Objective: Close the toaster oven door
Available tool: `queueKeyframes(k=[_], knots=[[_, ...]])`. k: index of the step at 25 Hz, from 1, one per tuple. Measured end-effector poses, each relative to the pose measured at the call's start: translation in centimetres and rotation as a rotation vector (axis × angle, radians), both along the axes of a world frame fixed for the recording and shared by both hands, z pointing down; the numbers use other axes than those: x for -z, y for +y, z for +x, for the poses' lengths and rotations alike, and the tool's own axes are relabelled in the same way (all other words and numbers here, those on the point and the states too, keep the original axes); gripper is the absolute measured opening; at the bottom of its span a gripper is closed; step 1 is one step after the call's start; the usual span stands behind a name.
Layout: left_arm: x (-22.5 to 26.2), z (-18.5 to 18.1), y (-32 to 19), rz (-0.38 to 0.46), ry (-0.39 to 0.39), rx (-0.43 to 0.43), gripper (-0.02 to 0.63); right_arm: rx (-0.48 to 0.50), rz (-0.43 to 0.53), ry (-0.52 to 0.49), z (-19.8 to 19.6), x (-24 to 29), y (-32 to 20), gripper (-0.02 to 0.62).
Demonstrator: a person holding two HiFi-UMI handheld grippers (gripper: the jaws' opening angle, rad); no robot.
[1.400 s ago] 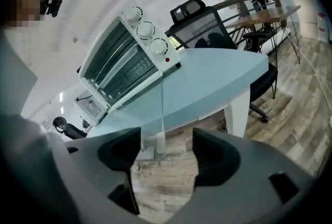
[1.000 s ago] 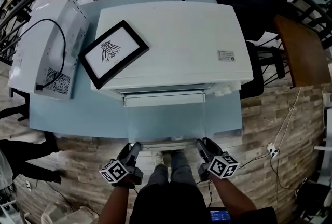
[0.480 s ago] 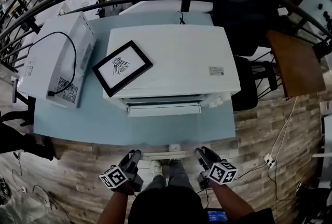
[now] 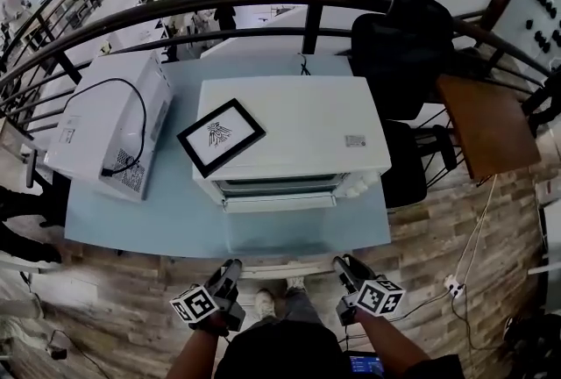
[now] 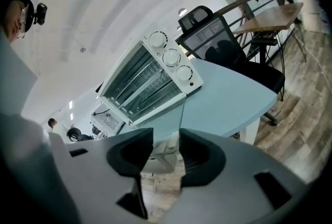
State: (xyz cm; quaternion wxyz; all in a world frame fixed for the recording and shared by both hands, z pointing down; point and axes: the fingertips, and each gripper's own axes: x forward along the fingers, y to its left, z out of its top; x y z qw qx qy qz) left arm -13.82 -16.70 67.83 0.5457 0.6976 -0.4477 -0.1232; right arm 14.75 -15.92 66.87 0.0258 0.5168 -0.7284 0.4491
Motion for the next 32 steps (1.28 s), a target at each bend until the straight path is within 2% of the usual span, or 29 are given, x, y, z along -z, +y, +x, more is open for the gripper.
queueKeyframes(k=[4,7,11,12,15,18,22,26,28,32], knots=[[1.3,-0.4,-0.7,0.015,-0.006,0.007,0.153,-0.017,0.016,-0.045,0.2,1.5,-0.8,0.160],[3.2,-0.5,-2.0,0.056,0.030,0.008,0.155,-0.027,0.036,-0.104,0.2,3.2,-1.9,0.172],[4.4,-1.1,-2.7,0.034,0.025,0.014,0.175,-0.034,0.029,-0.155,0.1,4.8,-2.5,0.186],[5.0,-0.7,-3.1,0.041,0.068,0.016,0.178,-0.036,0.028,-0.174,0.1,5.1,-2.7,0.187],[7.7,0.9,-4.5,0.067,0.289,0.034,0.187,-0.045,0.050,-0.254,0.2,6.3,-3.6,0.196],[8.7,0.7,-5.8,0.070,0.357,0.053,0.209,-0.038,0.099,-0.306,0.4,7.8,-4.6,0.216],[9.4,0.1,-6.9,0.050,0.405,0.087,0.227,-0.009,0.154,-0.320,0.1,8.9,-5.0,0.250],[9.9,0.0,-7.9,0.021,0.443,0.117,0.239,0.062,0.156,-0.335,-1.4,8.6,-5.0,0.282],[10.2,-0.1,-8.3,0.013,0.448,0.124,0.247,0.097,0.156,-0.354,-2.4,8.4,-4.8,0.279],[10.6,-0.4,-9.1,0.002,0.472,0.141,0.255,0.104,0.167,-0.424,-3.0,8.5,-5.4,0.222]])
